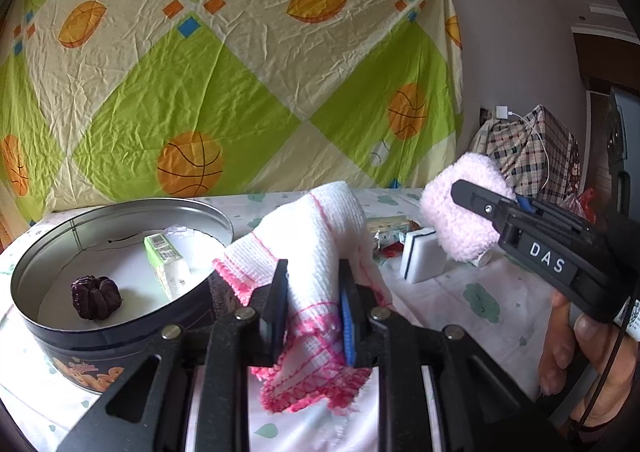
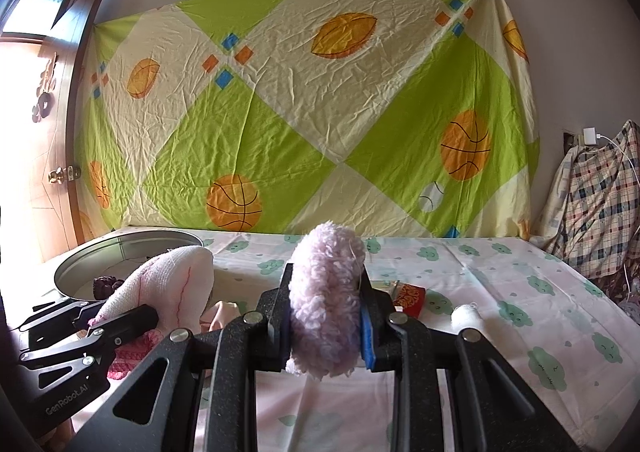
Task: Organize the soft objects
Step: 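Lift the towel with the left gripper while the right gripper lifts the pink fuzzy roll, then carry the towel over the tin with the left gripper while the right gripper brings the pink roll beside it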
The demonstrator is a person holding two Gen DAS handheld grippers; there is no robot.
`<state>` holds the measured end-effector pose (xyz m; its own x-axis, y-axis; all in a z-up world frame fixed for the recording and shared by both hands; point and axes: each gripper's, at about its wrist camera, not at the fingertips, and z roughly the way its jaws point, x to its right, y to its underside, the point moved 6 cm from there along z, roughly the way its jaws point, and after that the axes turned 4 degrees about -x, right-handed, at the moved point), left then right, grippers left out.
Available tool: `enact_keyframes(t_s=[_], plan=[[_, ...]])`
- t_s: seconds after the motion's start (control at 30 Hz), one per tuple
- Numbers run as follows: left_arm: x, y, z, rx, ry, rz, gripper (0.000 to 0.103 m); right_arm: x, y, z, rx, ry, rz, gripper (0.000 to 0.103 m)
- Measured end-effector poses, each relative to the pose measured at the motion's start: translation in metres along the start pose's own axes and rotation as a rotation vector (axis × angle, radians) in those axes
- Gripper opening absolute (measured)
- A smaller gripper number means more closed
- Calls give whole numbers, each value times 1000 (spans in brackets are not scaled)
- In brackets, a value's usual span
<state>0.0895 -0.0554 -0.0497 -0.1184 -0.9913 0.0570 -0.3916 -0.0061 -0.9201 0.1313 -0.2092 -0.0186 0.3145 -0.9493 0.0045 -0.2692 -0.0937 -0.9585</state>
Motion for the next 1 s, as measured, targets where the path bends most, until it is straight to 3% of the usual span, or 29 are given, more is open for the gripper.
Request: enact_keyframes(t_s=[1.0], plan=[[-36,-6,-20,67,-40,-46,20,-39,-1,4,4,-78,-28,28]])
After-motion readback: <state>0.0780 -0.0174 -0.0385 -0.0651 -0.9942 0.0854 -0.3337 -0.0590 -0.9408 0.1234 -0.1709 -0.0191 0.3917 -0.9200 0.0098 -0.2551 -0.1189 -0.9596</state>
